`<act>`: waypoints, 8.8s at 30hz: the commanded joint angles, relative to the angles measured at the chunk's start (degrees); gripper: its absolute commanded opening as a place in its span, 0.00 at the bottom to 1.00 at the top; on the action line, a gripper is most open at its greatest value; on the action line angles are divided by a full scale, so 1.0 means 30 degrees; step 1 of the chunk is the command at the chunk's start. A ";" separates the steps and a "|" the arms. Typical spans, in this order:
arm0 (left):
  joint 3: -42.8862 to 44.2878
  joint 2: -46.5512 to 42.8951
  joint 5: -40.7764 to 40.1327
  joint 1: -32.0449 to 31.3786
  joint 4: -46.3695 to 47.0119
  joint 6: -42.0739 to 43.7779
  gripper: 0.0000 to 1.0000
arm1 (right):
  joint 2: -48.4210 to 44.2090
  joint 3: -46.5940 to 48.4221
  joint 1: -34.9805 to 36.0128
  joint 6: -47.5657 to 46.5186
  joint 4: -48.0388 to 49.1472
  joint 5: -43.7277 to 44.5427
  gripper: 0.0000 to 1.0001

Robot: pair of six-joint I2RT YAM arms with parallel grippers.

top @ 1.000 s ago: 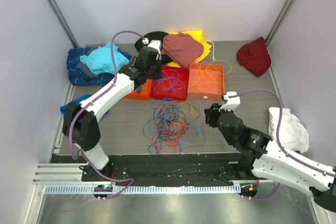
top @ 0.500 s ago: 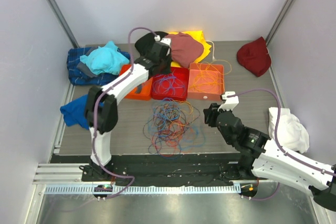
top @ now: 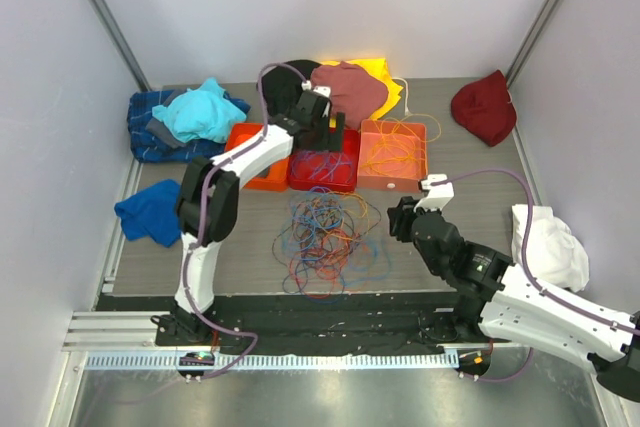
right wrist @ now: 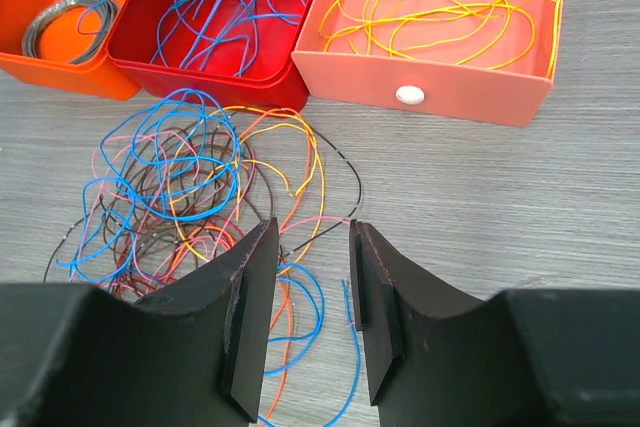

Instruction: Untangle the cables

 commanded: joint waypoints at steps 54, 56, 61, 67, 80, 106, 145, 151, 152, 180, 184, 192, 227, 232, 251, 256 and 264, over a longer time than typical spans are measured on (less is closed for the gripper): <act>-1.9806 -1.4987 -0.1061 -0.6682 0.5712 -0.5484 0.40 | 0.1927 0.0212 0.0063 0.1146 0.1257 -0.0910 0.42; -1.9894 -1.5015 -0.0944 -0.6682 0.5829 -0.5484 0.32 | 0.1838 0.0153 0.0063 0.1146 0.1199 -0.0793 0.42; -1.9895 -1.6096 -0.1411 -0.6653 0.5274 -0.5367 0.00 | 0.1896 0.0066 0.0034 0.1146 0.1402 -0.0851 0.42; -1.8814 -2.0779 -0.2756 -0.6682 0.2555 -0.4198 0.00 | 0.2043 0.0095 0.0034 0.1146 0.1637 -0.1027 0.42; -0.8151 -2.3046 -0.4429 -0.6682 -0.1614 0.0314 0.00 | 0.2863 0.0593 0.0034 0.1117 0.2692 -0.2169 0.41; -0.0910 -1.5018 -0.5573 -0.6214 0.0877 0.3656 0.00 | 0.0375 0.0242 0.0034 0.1205 0.1052 -0.1732 0.41; -0.7763 -0.7840 -0.0708 -0.1819 0.6034 -0.1938 0.00 | -0.1765 -0.0959 0.0063 0.0795 -0.0150 0.0232 0.41; -0.7709 -0.6024 -0.0768 -0.1819 0.6063 -0.2232 0.00 | -0.1590 -0.0726 0.0063 0.0736 -0.0383 0.0115 0.41; -0.7649 -0.5963 -0.0738 -0.1819 0.6064 -0.2261 0.00 | -0.1590 -0.0696 0.0063 0.0794 -0.0442 0.0115 0.41; -1.5761 -1.6097 -0.6862 -0.8729 0.5628 -0.2752 1.00 | -0.1767 -0.1605 0.0034 0.3196 -0.1087 0.2457 0.44; -1.6786 -1.6538 -0.6832 -0.8762 0.4013 -0.5451 1.00 | -0.1153 -0.1400 0.0063 0.3403 -0.0825 0.1964 0.43; -1.8168 -1.5107 -0.4584 -0.8557 0.6678 -0.6890 0.86 | -0.0301 -0.0638 0.0034 0.3460 -0.1174 0.1287 0.41; -1.6877 -1.0357 -0.1148 -1.2952 0.7030 -0.3756 0.52 | -0.1736 -0.0638 0.0063 0.4105 -0.2288 0.2283 0.41; -1.7228 -1.1557 -0.2199 -1.3185 0.6855 -0.3610 0.19 | -0.1736 -0.0667 0.0034 0.4193 -0.2200 0.2342 0.41; -0.6370 -1.8357 -1.0520 -1.3714 -0.1407 0.3477 0.00 | -0.2059 -0.0930 0.0034 0.4164 -0.1615 0.1961 0.40; -0.3990 -1.7069 -1.1404 -1.2223 -0.1231 0.5150 0.00 | -0.2235 -0.1019 0.0063 0.3930 -0.1088 0.1727 0.40; -0.1762 -1.3819 -0.8212 -0.6457 -0.2137 0.2928 0.00 | -0.2409 -0.1076 0.0063 0.3783 -0.1058 0.1697 0.40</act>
